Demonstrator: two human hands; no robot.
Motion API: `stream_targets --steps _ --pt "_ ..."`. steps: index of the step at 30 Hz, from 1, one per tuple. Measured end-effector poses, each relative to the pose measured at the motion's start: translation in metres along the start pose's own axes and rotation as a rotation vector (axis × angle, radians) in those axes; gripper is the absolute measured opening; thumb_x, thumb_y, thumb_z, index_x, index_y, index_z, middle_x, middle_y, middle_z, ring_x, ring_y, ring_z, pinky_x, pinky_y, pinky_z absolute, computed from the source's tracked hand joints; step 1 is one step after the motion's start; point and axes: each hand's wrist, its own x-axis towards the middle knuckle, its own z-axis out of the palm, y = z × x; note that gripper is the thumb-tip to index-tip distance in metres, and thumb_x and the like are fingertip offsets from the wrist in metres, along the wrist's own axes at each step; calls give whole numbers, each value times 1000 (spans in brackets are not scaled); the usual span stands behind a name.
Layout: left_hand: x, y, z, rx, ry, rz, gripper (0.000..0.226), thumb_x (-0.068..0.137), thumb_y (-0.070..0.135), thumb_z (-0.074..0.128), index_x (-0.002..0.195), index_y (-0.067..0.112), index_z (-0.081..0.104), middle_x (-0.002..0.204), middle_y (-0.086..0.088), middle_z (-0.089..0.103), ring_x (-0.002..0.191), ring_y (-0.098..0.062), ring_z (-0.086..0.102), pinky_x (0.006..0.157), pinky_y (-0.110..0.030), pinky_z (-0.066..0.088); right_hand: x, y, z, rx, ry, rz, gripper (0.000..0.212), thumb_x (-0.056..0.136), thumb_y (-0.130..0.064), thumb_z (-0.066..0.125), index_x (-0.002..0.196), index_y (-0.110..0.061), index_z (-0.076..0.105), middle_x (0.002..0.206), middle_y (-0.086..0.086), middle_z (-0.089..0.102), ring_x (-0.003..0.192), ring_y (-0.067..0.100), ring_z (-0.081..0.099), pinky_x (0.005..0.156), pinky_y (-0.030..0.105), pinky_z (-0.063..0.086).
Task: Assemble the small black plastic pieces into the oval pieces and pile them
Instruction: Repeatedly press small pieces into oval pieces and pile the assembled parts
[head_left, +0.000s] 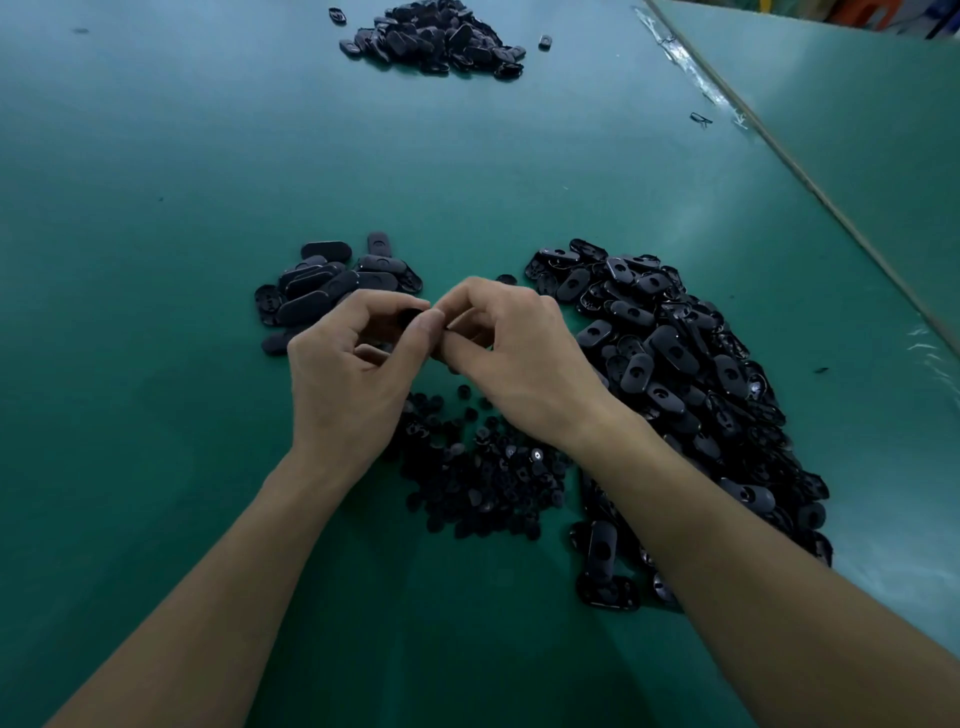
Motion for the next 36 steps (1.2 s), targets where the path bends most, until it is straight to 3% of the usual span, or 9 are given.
stream_targets --steps 3,7,15,21,26,28,30,33,36 --pt "1 -2 -1 -3 32 -6 12 93 27 70 91 38 65 82 20 71 74 -4 70 64 -20 54 0 3 -3 -78 -61 71 13 89 -29 74 99 -27 67 82 -9 70 75 5 67 74 29 57" --pt "1 -4 -1 -122 77 -74 10 97 21 67 92 27 62 84 6 73 74 -15 75 61 -26 59 -3 6 -4 -200 -207 154 25 89 -33 75 111 -26 66 88 -9 67 87 14 66 85 42 57" --pt "2 -9 0 -168 53 -46 15 100 19 63 92 28 55 87 -4 71 76 -19 76 62 -28 59 -4 9 -4 -388 -258 167 34 86 -40 75 117 -28 65 103 -7 62 97 16 62 90 41 54" --pt "2 -11 0 -159 54 -38 8 95 24 69 95 31 65 86 -3 69 75 -20 71 65 -26 58 -2 15 -2 -423 -247 204 11 91 -25 72 102 -26 70 101 1 65 92 22 66 88 40 56" --pt "2 -9 -2 -93 31 10 8 96 30 65 94 38 67 94 -16 65 69 -28 65 59 -19 53 -1 14 -1 -408 -252 233 6 93 -22 68 98 -23 70 101 8 64 88 26 66 85 42 58" --pt "2 -9 -3 -18 32 30 7 97 36 62 93 39 66 86 -10 61 64 -30 60 55 -26 49 -2 13 -1 -414 -246 230 8 96 -22 63 101 -20 69 104 9 63 90 28 66 84 44 58" --pt "2 -9 -3 32 41 33 11 99 39 60 95 32 68 73 6 53 59 -22 51 53 -35 43 -2 10 -2 -424 -236 219 15 99 -19 54 106 -18 68 108 11 63 92 29 65 84 45 58" --pt "2 -8 -2 11 36 13 13 99 36 59 96 28 68 61 15 50 53 -7 39 52 -24 34 -2 7 -2 -415 -234 214 24 100 -13 47 113 -19 66 112 11 64 93 28 66 84 44 58" --pt "0 -6 -1 -34 -2 -19 8 101 28 61 100 28 69 60 10 57 48 -8 50 50 -24 44 -2 2 -2 -410 -238 206 29 103 -12 45 121 -16 67 120 10 65 104 26 64 92 43 55"
